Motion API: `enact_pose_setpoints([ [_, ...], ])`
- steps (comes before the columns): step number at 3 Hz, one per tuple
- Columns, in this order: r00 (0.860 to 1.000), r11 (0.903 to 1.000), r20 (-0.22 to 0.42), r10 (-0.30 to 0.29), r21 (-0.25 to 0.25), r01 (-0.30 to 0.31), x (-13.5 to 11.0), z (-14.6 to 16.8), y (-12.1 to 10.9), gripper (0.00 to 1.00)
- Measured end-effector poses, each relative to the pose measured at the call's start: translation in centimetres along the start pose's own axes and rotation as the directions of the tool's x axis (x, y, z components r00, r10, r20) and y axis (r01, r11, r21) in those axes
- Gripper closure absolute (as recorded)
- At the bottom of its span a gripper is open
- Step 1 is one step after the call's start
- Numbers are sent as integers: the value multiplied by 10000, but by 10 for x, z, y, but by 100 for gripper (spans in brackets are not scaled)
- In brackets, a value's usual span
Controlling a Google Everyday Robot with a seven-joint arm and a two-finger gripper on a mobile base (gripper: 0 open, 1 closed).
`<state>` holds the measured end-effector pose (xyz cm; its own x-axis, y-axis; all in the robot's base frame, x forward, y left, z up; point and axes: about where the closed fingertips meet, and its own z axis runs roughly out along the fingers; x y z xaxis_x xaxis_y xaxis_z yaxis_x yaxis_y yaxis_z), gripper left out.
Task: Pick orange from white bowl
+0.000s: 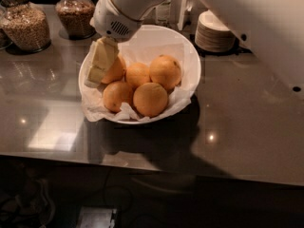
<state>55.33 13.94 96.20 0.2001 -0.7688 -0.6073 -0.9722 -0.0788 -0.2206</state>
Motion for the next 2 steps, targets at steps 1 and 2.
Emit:
enact_pose_setpoints([
  [1, 10000, 10000, 19, 15, -1, -15, 0, 0, -1, 0],
  [2, 9984, 9989, 306, 465, -45, -464, 15, 9, -1, 0],
])
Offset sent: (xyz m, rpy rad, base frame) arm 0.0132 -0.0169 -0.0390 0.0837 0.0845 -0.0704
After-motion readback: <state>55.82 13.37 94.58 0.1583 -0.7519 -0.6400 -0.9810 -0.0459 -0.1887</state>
